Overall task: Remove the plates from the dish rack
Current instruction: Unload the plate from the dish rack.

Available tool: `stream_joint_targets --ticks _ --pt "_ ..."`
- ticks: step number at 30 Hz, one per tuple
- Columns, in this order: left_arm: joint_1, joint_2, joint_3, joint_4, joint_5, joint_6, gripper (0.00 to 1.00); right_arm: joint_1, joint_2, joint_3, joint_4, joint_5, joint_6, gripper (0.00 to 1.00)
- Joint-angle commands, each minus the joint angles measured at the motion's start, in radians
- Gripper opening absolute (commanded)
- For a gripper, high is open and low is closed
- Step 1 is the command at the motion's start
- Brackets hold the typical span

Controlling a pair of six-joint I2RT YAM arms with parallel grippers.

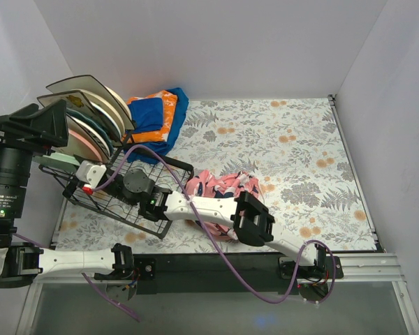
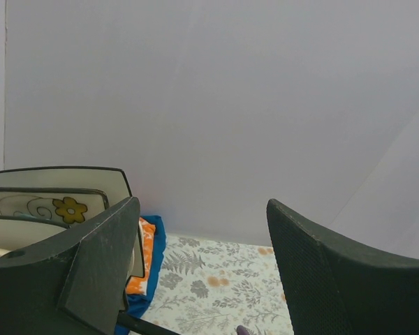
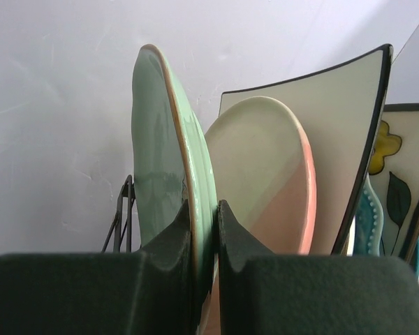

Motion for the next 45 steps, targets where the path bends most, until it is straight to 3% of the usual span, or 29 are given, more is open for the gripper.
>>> stream_joint_targets --ticks 1,27,45 --pt "-0.002 0.034 0.023 -0.001 -0.005 0.034 0.72 -0.018 -0.143 0.036 0.226 0.021 0.038 0.01" --pt "-0.002 0.052 0.023 0.036 -0.006 0.045 0.71 -0.022 -0.344 -0.182 0.3 0.026 0.072 0.01" --pt "-0.002 0.143 0.189 -0.175 0.086 -0.148 0.71 -0.03 -0.603 -0.518 0.387 0.009 0.136 0.01"
